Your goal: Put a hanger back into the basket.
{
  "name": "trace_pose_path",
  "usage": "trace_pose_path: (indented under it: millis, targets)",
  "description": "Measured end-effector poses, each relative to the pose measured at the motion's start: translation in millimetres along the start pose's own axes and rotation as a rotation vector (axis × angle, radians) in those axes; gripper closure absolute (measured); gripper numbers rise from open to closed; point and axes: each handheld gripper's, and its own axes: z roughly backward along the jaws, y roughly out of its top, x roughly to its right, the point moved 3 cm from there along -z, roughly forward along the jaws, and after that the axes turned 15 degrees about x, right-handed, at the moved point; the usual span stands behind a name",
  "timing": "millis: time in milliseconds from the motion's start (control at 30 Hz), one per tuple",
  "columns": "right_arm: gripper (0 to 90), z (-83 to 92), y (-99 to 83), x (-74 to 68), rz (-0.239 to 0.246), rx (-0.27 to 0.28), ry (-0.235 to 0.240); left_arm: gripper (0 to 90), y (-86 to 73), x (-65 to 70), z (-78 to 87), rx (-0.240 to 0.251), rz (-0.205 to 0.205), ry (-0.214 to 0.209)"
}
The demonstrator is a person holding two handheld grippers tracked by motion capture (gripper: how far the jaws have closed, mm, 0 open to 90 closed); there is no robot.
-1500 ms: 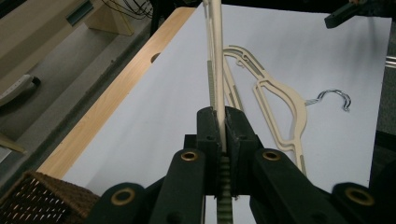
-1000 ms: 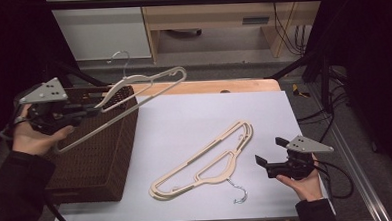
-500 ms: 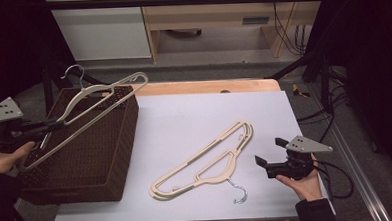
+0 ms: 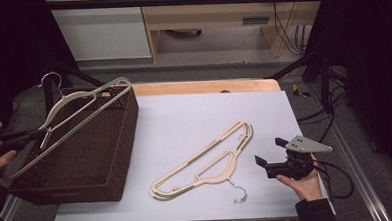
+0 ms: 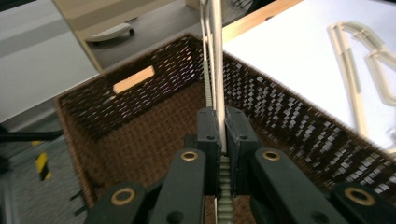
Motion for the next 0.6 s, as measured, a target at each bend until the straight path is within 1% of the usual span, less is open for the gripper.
trace_pose_path:
  millis: [100,133,167,200,233,267,300,333,367,467,500,567,600]
  targets:
    - [6.1,-0.2,0.0,-0.1,-0.001,0.0,0.001,85.2,-9.0,-2.2,-0.4,0.003,0.008,0.01]
    - [6.1,-0.2,0.0,-0.1,-0.001,0.0,0.001,85.2,-9.0,-2.2,-0.4,0.003,0.008,0.01]
    - [6.1,-0.2,0.0,0.0,0.0,0.0,-0.001,85.2,-14.6,-2.5,-1.8,0.006,0.009,0.016]
    - [6.1,-0.2,0.0,-0.1,-0.002,0.0,0.0,85.2,-14.6,-2.5,-1.8,0.006,0.009,0.016]
    - [6.1,-0.3,0.0,0.0,0.001,0.0,0.0,85.2,-19.4,-2.7,-2.9,0.007,0.01,0.021]
    - [6.1,-0.3,0.0,0.0,0.001,0.0,0.0,85.2,-19.4,-2.7,-2.9,0.007,0.01,0.021]
    - [6.1,-0.4,-0.2,-0.1,-0.001,-0.002,-0.001,85.2,-24.7,-2.9,-3.8,0.006,0.018,0.018]
    - [6.1,-0.4,-0.2,-0.1,-0.001,-0.002,-0.001,85.2,-24.7,-2.9,-3.8,0.006,0.018,0.018]
    - [6.1,-0.6,-0.4,-0.3,-0.003,-0.005,-0.001,85.2,-30.5,-3.4,-4.8,0.003,0.024,0.015]
    - [6.1,-1.2,-0.9,-0.7,-0.001,-0.008,0.003,85.2,-34.9,-3.1,-6.8,0.007,0.036,0.014]
    - [6.2,-1.7,-1.0,-0.9,-0.002,-0.006,0.002,85.2,-40.7,-1.8,-10.8,-0.005,0.04,0.012]
    - [6.2,-2.2,-1.3,-1.5,-0.006,-0.01,0.002,85.2,-42.9,-1.2,-12.8,-0.011,0.037,0.017]
    - [6.2,-2.2,-1.3,-1.5,-0.006,-0.01,0.002,85.2,-46.0,-1.3,-15.2,-0.023,0.038,0.014]
